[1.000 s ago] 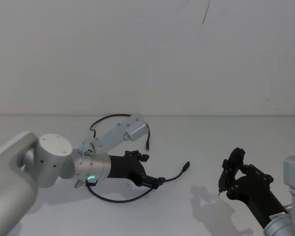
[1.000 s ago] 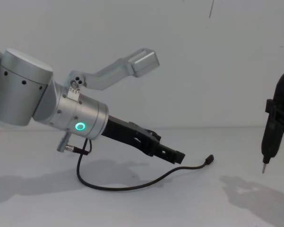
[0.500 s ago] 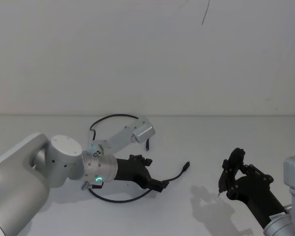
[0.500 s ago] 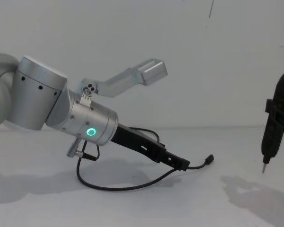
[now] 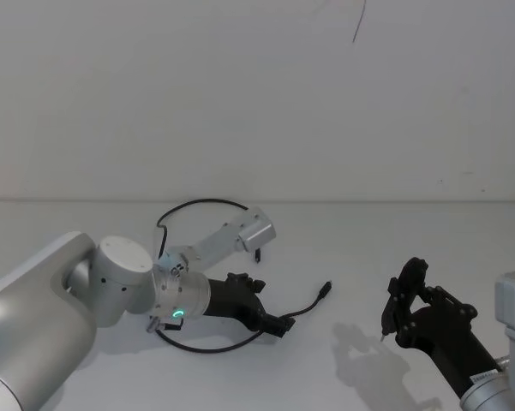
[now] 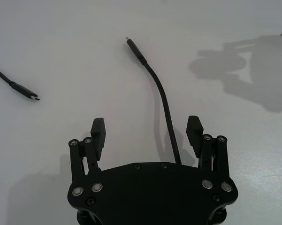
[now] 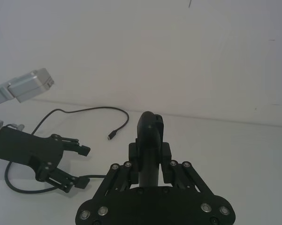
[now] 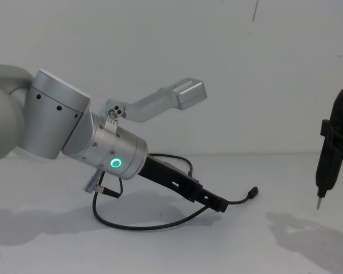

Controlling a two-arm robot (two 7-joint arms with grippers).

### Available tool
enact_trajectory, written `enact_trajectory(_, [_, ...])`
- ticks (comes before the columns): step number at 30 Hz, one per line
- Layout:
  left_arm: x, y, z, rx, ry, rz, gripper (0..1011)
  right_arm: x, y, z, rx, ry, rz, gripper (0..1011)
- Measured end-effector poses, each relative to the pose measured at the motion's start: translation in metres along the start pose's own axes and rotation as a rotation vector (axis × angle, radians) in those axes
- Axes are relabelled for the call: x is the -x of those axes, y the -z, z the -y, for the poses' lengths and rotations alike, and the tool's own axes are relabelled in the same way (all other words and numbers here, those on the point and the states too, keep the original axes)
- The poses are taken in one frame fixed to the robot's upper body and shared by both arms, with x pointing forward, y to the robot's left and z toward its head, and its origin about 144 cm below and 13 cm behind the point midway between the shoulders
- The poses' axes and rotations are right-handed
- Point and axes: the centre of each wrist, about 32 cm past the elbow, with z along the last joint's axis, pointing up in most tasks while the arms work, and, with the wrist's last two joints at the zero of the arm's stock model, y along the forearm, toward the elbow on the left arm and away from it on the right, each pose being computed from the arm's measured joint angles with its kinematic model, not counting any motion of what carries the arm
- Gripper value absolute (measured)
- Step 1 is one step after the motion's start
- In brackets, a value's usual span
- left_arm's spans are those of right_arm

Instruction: Pick up the data cable with the one hand.

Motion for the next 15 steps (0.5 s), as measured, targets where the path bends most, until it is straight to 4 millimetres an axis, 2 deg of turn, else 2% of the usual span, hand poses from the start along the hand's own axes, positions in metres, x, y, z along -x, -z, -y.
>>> enact_trajectory(4, [0.0005, -0.0001, 0.0011, -0.007, -0.004, -0.002, 1001, 0.0000, 0.0000, 0.0000, 0.000, 0.000, 0.000, 263])
enact_trajectory(9, [0.0010, -0.0002, 0.0021, -0.012, -0.006, -0.003, 939, 0.0000, 0.0000, 0.0000, 0.000, 0.000, 0.000, 263])
enact_trajectory(15, [0.0013, -0.0005, 0.0029, -0.017, -0.009, -0.003, 781, 0.0000, 0.0000, 0.0000, 0.000, 0.000, 0.000, 263])
